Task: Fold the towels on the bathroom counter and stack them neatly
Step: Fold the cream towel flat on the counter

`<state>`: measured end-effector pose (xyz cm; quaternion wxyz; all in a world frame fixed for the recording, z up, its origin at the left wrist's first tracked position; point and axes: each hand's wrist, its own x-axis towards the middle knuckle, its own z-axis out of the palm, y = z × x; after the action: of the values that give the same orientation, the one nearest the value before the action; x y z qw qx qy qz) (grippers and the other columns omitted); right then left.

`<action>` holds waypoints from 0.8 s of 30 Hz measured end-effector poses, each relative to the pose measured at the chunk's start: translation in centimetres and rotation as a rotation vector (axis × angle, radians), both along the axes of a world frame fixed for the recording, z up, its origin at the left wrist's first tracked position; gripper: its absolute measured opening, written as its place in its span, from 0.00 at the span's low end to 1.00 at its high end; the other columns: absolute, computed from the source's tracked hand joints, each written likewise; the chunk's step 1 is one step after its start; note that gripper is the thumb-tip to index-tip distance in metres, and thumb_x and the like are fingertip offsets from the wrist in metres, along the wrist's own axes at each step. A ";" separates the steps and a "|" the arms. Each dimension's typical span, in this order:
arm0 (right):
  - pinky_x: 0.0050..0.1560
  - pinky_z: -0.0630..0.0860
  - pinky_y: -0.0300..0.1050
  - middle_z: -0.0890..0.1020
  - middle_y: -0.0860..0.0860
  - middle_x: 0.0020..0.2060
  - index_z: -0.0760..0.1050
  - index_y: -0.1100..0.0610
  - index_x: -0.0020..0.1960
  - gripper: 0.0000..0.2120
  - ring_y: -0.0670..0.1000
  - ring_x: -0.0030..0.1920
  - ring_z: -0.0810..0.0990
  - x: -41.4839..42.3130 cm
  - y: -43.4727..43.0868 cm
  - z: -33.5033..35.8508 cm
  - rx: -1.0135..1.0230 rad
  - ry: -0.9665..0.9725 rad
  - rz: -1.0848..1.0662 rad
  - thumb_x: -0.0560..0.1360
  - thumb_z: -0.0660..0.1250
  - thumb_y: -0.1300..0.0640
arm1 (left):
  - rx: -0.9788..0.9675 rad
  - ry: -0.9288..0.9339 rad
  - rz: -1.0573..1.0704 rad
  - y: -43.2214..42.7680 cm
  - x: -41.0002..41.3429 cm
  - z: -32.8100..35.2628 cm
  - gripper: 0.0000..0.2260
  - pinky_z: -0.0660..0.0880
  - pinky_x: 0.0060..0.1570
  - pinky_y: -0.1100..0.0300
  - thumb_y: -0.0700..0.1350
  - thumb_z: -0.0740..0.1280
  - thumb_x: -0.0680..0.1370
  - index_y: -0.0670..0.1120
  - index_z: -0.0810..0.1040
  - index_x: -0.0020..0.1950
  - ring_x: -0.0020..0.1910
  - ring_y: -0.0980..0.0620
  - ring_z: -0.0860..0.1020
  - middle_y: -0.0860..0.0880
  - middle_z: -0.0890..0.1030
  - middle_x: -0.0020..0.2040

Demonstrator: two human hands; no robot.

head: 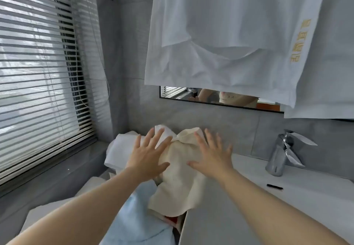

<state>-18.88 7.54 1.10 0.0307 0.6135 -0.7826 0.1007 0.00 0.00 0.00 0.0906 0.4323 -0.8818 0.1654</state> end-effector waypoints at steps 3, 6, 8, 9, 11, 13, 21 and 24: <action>0.69 0.44 0.67 0.35 0.48 0.75 0.38 0.41 0.75 0.42 0.59 0.75 0.37 -0.2 -1.8 -1.4 0.082 -0.019 -0.025 0.72 0.60 0.33 | 0.097 -0.021 0.013 -1.9 -0.8 -1.5 0.35 0.43 0.73 0.44 0.63 0.55 0.77 0.58 0.36 0.75 0.76 0.47 0.37 0.51 0.34 0.76; 0.69 0.44 0.68 0.35 0.48 0.75 0.37 0.40 0.75 0.43 0.59 0.75 0.36 -0.5 -3.4 -2.9 0.127 -0.062 -0.039 0.72 0.60 0.33 | 0.148 -0.003 0.010 -3.5 -1.6 -2.8 0.37 0.46 0.73 0.46 0.63 0.57 0.76 0.58 0.37 0.75 0.76 0.47 0.39 0.51 0.34 0.76; 0.69 0.45 0.69 0.34 0.48 0.75 0.37 0.40 0.75 0.44 0.60 0.75 0.36 -0.7 -4.1 -3.7 0.163 -0.105 -0.062 0.71 0.62 0.33 | 0.213 0.049 0.016 -4.5 -2.1 -3.2 0.38 0.50 0.73 0.46 0.63 0.60 0.75 0.58 0.37 0.75 0.76 0.47 0.41 0.52 0.36 0.76; 0.68 0.46 0.69 0.33 0.47 0.75 0.36 0.39 0.75 0.44 0.60 0.75 0.36 -0.7 -4.4 -4.1 0.189 -0.140 -0.073 0.71 0.62 0.34 | 0.261 0.091 0.011 -4.9 -2.4 -3.5 0.39 0.53 0.73 0.47 0.63 0.61 0.75 0.58 0.38 0.75 0.76 0.48 0.43 0.52 0.37 0.77; 0.69 0.50 0.67 0.32 0.46 0.74 0.35 0.38 0.74 0.47 0.60 0.75 0.36 -0.8 -4.8 -5.0 0.250 -0.248 -0.099 0.70 0.65 0.34 | 0.395 0.159 0.008 -5.6 -3.2 -4.3 0.42 0.59 0.70 0.47 0.62 0.64 0.73 0.58 0.39 0.76 0.76 0.48 0.45 0.53 0.37 0.77; 0.70 0.54 0.62 0.31 0.47 0.74 0.35 0.39 0.75 0.50 0.61 0.75 0.38 -0.8 -5.3 -6.1 0.299 -0.384 -0.113 0.68 0.69 0.37 | 0.526 0.203 0.016 -6.0 -3.9 -5.1 0.45 0.63 0.69 0.47 0.61 0.67 0.71 0.57 0.39 0.76 0.76 0.47 0.47 0.53 0.37 0.76; 0.52 0.72 0.44 0.64 0.58 0.67 0.47 0.54 0.76 0.34 0.58 0.60 0.74 -0.4 -6.0 -7.9 0.190 -0.404 -0.111 0.75 0.60 0.63 | 0.629 0.257 0.119 -6.1 -4.7 -5.5 0.34 0.74 0.44 0.55 0.41 0.63 0.73 0.54 0.47 0.73 0.45 0.47 0.73 0.48 0.73 0.48; 0.47 0.71 0.43 0.75 0.57 0.60 0.68 0.58 0.62 0.14 0.57 0.58 0.76 -0.3 -6.1 -7.5 0.195 -0.364 -0.104 0.76 0.58 0.63 | 0.592 0.218 0.127 -5.8 -4.4 -5.1 0.27 0.72 0.41 0.57 0.43 0.61 0.76 0.50 0.53 0.72 0.43 0.49 0.72 0.51 0.71 0.44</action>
<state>-19.21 1.48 -6.35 -0.1656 0.5440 -0.8120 0.1318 -4.44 -5.77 -5.10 0.0441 0.5093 -0.8479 -0.1404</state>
